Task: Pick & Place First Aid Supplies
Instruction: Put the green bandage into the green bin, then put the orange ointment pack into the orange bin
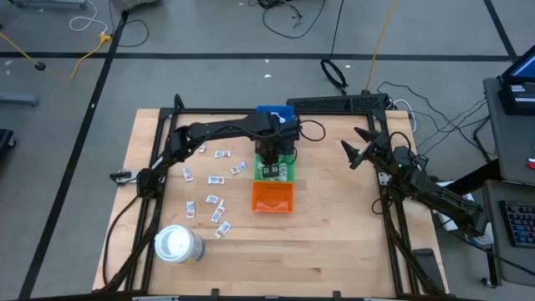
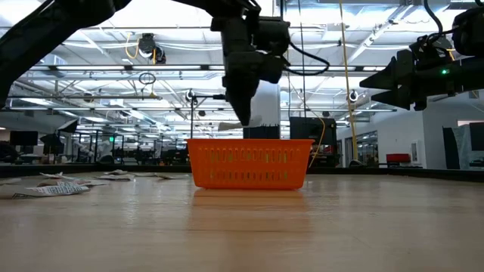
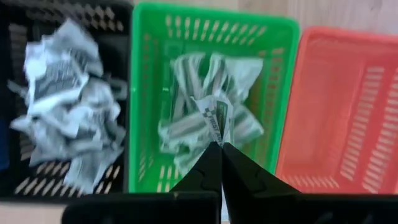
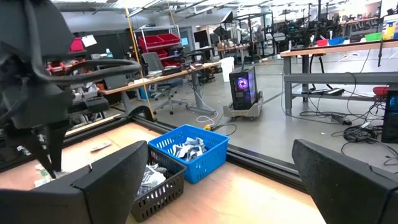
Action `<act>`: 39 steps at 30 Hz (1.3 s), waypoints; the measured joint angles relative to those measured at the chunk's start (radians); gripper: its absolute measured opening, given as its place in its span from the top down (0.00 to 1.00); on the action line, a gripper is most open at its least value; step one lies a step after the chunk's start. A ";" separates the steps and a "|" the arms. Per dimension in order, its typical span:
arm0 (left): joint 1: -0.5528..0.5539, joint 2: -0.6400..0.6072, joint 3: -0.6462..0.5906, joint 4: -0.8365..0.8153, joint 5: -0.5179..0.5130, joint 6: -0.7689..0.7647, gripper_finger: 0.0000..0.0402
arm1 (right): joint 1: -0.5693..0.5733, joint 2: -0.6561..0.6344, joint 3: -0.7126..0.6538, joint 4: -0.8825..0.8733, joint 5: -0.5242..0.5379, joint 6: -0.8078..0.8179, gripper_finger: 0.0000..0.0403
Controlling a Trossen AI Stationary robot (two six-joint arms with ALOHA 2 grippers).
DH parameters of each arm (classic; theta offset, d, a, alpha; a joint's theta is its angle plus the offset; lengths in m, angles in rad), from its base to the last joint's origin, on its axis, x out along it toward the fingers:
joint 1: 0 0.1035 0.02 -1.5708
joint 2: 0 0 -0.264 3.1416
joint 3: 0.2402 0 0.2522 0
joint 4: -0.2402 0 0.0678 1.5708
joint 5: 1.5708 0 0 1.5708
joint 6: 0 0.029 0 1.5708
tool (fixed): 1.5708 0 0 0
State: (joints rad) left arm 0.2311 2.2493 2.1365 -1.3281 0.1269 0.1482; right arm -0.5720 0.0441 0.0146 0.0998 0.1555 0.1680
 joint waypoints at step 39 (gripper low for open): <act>0.019 0.020 -0.003 0.059 -0.076 -0.398 0.19 | 0.000 0.000 0.000 0.000 0.000 0.000 0.02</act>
State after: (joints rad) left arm 0.2497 2.2688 2.1332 -1.2689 0.0512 -0.2501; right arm -0.5720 0.0444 0.0145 0.0998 0.1558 0.1679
